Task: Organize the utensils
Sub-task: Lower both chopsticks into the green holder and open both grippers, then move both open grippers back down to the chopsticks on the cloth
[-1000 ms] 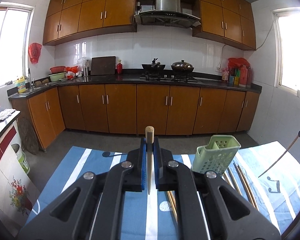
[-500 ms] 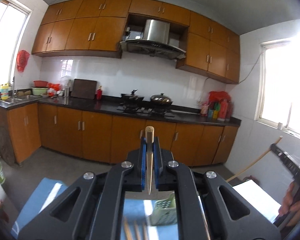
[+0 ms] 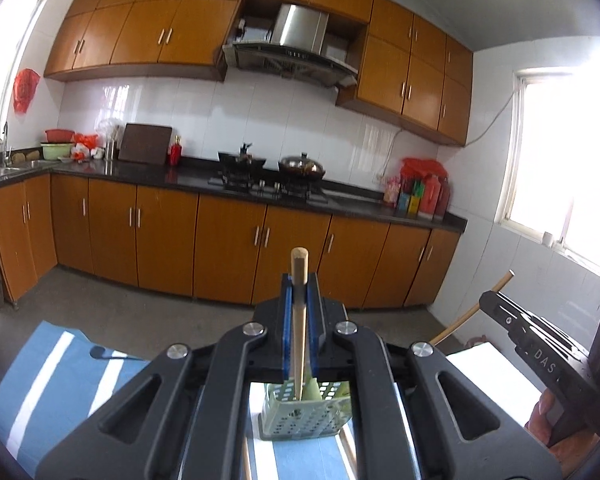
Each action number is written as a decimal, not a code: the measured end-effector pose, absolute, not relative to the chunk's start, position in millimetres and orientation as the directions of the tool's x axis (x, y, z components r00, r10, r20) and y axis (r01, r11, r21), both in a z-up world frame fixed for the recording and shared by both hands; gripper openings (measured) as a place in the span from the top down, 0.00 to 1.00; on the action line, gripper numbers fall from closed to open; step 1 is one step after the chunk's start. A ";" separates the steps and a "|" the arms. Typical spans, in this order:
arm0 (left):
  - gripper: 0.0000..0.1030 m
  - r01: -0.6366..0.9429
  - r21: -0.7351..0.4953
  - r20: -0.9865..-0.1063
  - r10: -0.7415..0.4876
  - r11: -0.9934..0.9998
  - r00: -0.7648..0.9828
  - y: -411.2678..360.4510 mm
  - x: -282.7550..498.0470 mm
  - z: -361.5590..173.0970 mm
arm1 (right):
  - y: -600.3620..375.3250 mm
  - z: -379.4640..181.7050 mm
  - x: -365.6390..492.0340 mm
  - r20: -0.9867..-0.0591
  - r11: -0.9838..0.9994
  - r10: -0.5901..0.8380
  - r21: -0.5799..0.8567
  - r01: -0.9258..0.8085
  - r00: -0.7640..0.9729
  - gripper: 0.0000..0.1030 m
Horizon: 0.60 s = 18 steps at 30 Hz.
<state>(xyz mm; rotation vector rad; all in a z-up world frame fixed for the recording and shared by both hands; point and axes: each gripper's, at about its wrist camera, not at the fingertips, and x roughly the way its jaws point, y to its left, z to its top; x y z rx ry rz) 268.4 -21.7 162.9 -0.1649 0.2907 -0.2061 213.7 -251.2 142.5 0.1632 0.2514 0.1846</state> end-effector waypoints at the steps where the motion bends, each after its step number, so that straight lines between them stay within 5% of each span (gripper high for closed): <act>1: 0.93 0.178 -0.191 -0.278 -0.227 0.965 0.933 -23.1 273.0 156.4 | -251.9 139.1 216.6 -0.245 0.969 0.203 0.192 -0.158 0.948 0.93; 10: 0.91 0.153 -0.208 -0.371 -0.222 0.966 0.901 -24.7 296.1 126.5 | -247.6 119.0 226.5 -0.313 0.965 0.214 0.214 -0.151 0.925 0.92; 12: 0.80 0.149 -0.212 -0.371 -0.220 0.966 0.902 -20.8 293.0 126.1 | -248.8 118.9 224.9 -0.311 0.965 0.212 0.216 -0.149 0.926 0.83; 14: 0.71 0.140 -0.216 -0.359 -0.212 0.966 0.909 -16.0 286.2 127.8 | -251.8 121.5 217.5 -0.296 0.966 0.203 0.218 -0.141 0.933 0.62; 18: 0.69 0.128 -0.234 -0.335 -0.204 0.964 0.920 -2.0 270.6 136.8 | -259.5 121.3 203.0 -0.276 0.970 0.183 0.208 -0.127 0.943 0.62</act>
